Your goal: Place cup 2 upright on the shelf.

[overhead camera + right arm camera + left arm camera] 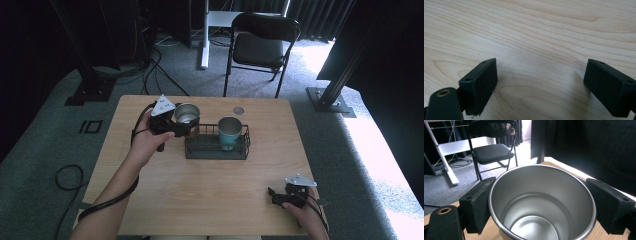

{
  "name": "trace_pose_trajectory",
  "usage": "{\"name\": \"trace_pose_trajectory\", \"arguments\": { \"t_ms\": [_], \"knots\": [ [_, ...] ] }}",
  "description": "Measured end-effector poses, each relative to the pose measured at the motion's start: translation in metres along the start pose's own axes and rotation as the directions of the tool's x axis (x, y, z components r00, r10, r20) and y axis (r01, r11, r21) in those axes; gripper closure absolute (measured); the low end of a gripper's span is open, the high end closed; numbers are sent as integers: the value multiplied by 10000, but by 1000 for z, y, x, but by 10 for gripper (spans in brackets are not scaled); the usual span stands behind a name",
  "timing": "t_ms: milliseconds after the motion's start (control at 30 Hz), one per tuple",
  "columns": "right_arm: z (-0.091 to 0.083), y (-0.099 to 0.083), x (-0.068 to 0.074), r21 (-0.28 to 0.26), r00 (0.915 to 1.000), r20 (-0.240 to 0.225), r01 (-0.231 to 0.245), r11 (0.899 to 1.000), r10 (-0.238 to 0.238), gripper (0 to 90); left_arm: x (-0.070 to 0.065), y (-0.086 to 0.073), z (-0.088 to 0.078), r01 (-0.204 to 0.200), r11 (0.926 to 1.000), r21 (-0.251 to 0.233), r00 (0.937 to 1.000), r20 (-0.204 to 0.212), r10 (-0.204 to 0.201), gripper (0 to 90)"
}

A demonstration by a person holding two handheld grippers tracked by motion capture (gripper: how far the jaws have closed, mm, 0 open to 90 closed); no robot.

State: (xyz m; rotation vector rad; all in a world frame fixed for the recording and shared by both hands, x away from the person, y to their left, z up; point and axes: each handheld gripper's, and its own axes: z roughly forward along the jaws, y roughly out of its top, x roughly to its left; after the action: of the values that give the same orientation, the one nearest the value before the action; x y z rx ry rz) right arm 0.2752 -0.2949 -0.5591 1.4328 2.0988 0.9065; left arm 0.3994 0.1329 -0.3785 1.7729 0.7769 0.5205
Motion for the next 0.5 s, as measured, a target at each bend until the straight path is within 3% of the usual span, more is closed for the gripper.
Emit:
{"name": "trace_pose_trajectory", "arguments": {
  "t_ms": [500],
  "knots": [
    [0, 0, 0, 12, 10000, -10, -6, 10000, 6, 113, -7, -17, 43, 385, 9990, 248, 9991, 172, -389, 142]
  ]
}}
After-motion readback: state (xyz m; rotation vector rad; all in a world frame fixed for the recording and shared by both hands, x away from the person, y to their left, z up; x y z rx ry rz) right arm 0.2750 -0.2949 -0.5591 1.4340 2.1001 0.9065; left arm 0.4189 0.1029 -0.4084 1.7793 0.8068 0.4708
